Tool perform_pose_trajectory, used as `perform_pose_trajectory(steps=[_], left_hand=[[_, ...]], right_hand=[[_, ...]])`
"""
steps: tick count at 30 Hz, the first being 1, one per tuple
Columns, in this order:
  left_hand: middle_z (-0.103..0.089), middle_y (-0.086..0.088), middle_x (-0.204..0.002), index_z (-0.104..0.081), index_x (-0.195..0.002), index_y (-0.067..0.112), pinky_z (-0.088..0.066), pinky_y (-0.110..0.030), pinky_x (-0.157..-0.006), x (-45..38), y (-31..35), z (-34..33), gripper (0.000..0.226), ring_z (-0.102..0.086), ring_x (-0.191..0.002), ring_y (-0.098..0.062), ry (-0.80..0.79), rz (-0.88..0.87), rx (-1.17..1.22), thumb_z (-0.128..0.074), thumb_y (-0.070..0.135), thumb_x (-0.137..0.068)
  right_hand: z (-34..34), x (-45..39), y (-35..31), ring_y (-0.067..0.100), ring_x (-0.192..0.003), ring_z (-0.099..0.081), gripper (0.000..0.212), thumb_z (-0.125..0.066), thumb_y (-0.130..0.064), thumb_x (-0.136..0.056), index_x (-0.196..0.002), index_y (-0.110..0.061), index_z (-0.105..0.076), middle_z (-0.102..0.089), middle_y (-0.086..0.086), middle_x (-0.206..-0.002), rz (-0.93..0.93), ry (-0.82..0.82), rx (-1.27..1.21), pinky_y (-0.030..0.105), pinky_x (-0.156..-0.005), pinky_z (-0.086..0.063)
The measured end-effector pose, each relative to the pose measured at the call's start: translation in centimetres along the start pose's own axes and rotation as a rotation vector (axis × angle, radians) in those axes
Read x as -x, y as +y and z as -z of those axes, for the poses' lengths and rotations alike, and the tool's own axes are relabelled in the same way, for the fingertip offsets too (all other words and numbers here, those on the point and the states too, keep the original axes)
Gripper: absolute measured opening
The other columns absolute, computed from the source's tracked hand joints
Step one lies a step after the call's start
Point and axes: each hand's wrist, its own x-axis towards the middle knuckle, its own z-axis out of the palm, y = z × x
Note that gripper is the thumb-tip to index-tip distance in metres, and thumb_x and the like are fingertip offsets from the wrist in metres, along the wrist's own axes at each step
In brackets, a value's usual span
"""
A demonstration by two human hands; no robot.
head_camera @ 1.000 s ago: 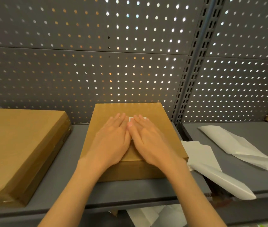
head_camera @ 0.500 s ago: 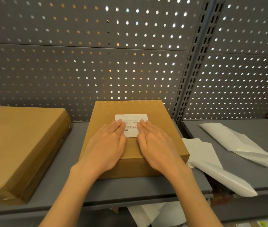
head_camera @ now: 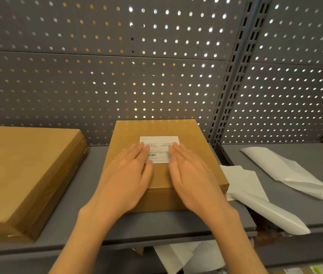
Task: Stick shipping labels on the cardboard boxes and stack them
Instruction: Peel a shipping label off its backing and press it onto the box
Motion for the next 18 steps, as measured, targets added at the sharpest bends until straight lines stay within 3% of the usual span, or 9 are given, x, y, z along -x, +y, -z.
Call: perform_pose_trajectory(steps=[8, 10, 14, 18], left_hand=[[-0.033, 0.007, -0.15, -0.034, -0.143, 0.023, -0.016, -0.016, -0.109, 0.7, 0.5, -0.9, 0.046, -0.029, -0.138, -0.007, 0.016, -0.038, 0.043, -0.027, 0.039, -0.101], [-0.037, 0.005, -0.148, -0.039, -0.141, 0.022, -0.015, -0.016, -0.108, 1.0, 0.3, -1.1, 0.046, -0.031, -0.137, -0.008, 0.021, -0.027, 0.027, -0.027, 0.038, -0.101], [-0.056, -0.006, -0.133, -0.057, -0.128, 0.01, -0.023, -0.029, -0.104, 1.6, -0.2, -1.5, 0.048, -0.051, -0.125, -0.02, 0.051, -0.018, -0.038, -0.034, 0.032, -0.092], [-0.056, -0.004, -0.132, -0.056, -0.128, 0.01, -0.025, -0.033, -0.104, 2.2, -0.6, -1.3, 0.055, -0.051, -0.124, -0.019, 0.066, -0.014, -0.101, -0.023, 0.037, -0.092]], right_hand=[[-2.0, 0.4, -1.1, 0.013, -0.14, -0.03, 0.064, -0.009, -0.04, -0.093, -0.141, -0.013, -0.041, -0.039, 0.003, -0.149, 0.099, 0.046, 0.018, 0.023, -0.114, -0.015], [-2.4, 0.6, -0.9, 0.016, -0.136, -0.038, 0.068, -0.007, -0.04, -0.091, -0.136, -0.011, -0.048, -0.047, 0.005, -0.143, 0.094, 0.082, 0.049, 0.025, -0.112, -0.02], [-2.9, 0.9, -0.6, 0.019, -0.116, -0.06, 0.051, -0.027, -0.029, -0.091, -0.118, -0.008, -0.065, -0.066, 0.006, -0.12, 0.05, 0.212, 0.165, 0.031, -0.1, -0.039], [-2.8, 1.3, 0.3, 0.019, -0.112, -0.062, 0.047, -0.033, -0.028, -0.09, -0.114, -0.008, -0.068, -0.068, 0.005, -0.116, 0.002, 0.272, 0.204, 0.033, -0.096, -0.043]])
